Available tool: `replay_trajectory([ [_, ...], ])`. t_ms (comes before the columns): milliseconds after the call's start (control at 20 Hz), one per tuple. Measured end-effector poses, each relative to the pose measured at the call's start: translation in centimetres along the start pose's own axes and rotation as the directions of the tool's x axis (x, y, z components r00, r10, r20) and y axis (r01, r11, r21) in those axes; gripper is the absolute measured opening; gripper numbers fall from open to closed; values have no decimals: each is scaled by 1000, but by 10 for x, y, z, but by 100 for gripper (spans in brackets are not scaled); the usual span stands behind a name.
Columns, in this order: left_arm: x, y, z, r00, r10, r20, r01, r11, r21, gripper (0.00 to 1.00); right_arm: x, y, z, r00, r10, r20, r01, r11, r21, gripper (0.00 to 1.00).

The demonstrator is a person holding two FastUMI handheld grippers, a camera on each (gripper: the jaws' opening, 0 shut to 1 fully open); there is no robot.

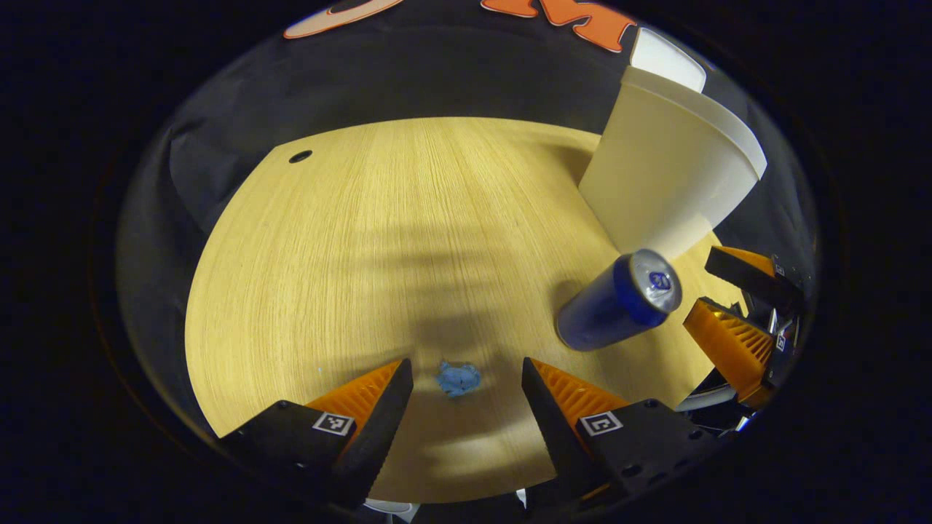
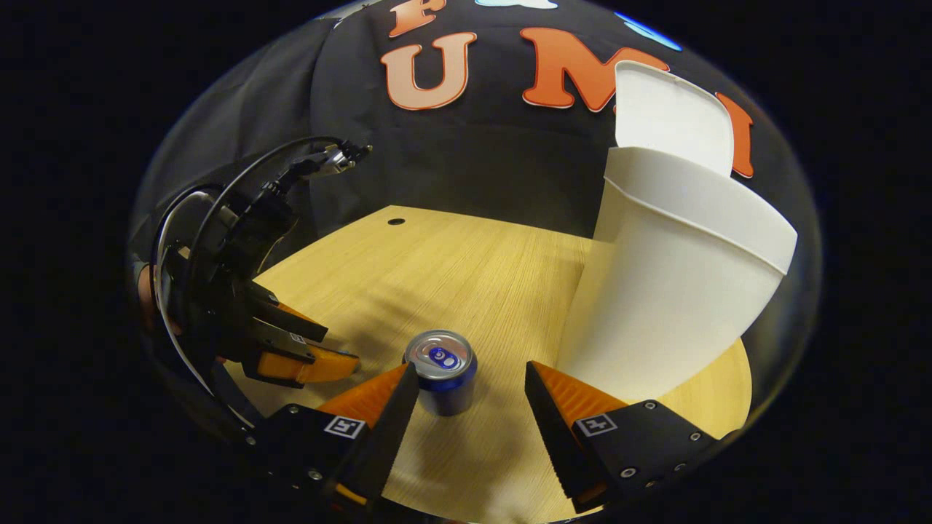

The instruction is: Press the lid of the desktop garbage bin to open it, pick up the crumpled paper on the desktop and throw it into the bin, then pick up the pop can on the desktop and drop it into the bin, and finally close the garbage bin lid.

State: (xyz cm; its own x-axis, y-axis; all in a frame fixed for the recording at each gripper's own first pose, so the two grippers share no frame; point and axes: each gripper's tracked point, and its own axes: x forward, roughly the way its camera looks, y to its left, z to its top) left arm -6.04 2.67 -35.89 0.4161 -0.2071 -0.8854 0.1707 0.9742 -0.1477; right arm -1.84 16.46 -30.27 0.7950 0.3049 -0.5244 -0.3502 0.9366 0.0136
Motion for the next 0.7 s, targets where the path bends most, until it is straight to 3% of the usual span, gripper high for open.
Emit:
replay_trajectory([
  [200, 8, 19, 13, 998, 12, -54, -10, 999, 33, 94, 13, 11, -11, 999, 18, -37, -17, 999, 30, 91],
  [300, 31, 23, 20, 997, 19, -70, -15, 999, 49, 86, 22, 13, -18, 998, 18, -55, -16, 999, 38, 91],
  [550, 51, 52, 61, 995, 42, -93, -33, 995, 97, 34, 38, 24, -33, 994, 39, -100, -36, 999, 32, 92],
  [650, 55, 63, 82, 994, 48, -96, -39, 995, 90, 33, 45, 30, -35, 993, 49, -110, -46, 999, 29, 93],
  [700, 55, 67, 94, 994, 42, -99, -33, 996, 88, 20, 49, 32, -37, 992, 55, -110, -51, 998, 31, 93],
])
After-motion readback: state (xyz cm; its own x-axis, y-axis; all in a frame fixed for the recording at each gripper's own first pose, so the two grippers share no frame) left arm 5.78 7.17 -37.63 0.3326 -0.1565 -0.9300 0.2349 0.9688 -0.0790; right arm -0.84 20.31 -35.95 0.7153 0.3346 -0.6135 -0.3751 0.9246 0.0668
